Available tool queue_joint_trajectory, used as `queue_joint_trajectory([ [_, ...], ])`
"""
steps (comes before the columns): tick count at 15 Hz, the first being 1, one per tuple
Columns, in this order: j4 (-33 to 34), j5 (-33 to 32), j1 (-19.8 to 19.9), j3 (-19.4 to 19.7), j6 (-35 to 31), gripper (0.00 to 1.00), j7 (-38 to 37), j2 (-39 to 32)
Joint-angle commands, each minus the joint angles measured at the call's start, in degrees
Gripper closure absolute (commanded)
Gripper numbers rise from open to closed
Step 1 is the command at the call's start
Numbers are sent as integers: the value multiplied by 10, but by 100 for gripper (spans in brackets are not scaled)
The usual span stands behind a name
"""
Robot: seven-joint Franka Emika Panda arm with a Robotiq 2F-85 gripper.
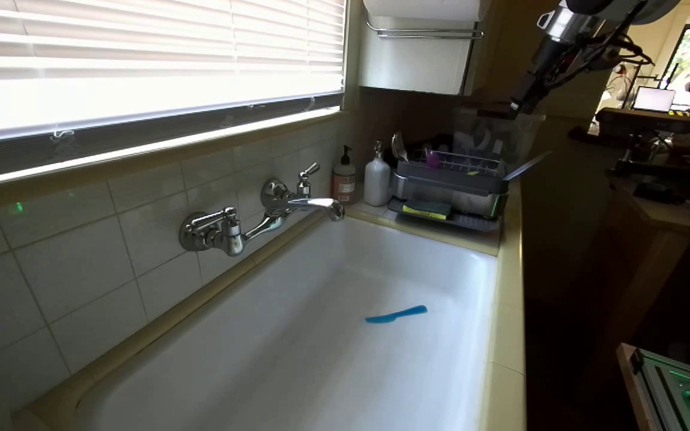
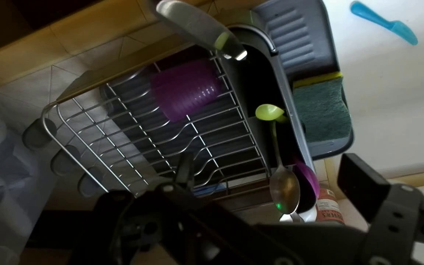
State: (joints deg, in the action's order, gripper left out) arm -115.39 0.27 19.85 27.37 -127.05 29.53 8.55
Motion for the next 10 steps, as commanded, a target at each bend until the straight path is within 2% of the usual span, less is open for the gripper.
queue_joint_trajectory([
  [1, 3, 2, 3, -4, 3, 0, 1, -2],
  [6, 3, 2, 2, -4, 3, 0, 1, -2],
  [10, 23, 24, 4, 5, -6, 0, 3, -32],
])
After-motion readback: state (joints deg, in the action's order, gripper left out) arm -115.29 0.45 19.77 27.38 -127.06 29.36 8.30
